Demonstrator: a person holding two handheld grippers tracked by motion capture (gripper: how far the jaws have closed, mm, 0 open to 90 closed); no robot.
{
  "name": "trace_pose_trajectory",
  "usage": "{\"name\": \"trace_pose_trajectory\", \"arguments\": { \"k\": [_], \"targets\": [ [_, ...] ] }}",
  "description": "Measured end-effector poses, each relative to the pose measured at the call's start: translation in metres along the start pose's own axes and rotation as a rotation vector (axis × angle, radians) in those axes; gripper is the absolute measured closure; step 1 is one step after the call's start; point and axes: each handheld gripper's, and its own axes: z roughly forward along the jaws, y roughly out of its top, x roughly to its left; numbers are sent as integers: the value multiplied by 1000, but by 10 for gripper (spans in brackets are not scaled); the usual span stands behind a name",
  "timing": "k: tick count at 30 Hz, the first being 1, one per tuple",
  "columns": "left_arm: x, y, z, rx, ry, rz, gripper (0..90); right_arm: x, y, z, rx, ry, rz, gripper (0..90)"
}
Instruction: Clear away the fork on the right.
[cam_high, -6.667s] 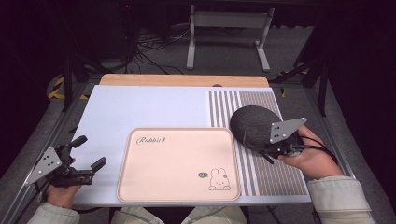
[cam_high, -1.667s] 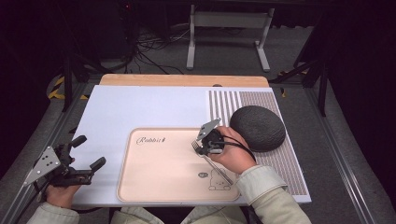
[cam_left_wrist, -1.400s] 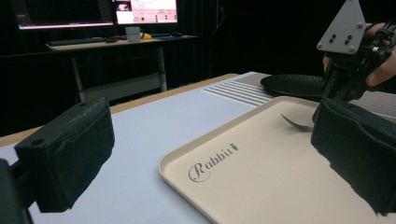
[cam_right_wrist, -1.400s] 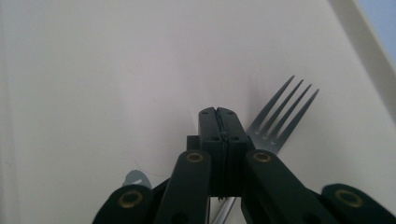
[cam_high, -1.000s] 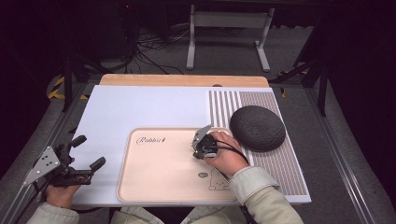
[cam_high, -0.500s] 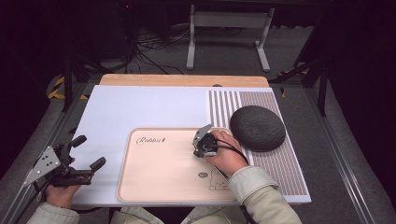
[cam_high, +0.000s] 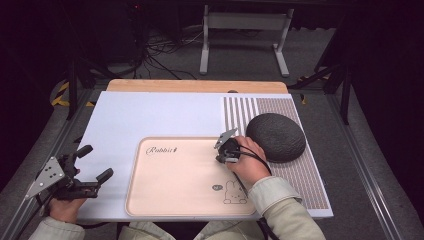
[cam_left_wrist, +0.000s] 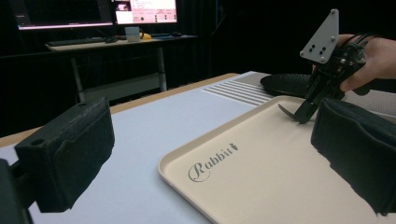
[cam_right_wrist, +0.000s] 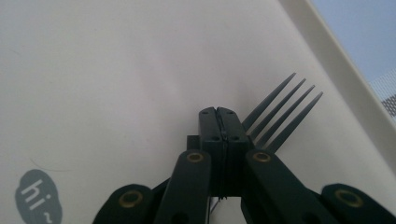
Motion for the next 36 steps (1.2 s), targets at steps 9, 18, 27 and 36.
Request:
{"name": "trace_pose_trajectory", "arguments": {
  "k": [9, 18, 27, 36],
  "targets": [
    [0, 0, 0, 3, -2, -2, 3, -9, -9, -5, 16, -42, 50, 900],
    [0, -1, 0, 3, -1, -6, 3, -17, -18, -12, 40, -83, 116, 900],
    [0, -1, 1, 6, -5, 0, 3, -24, -27, -18, 59, -104, 164, 900],
    [0, -1, 0, 6, -5, -2, 3, -25, -30, -20, 59, -109, 186, 900]
  ]
}}
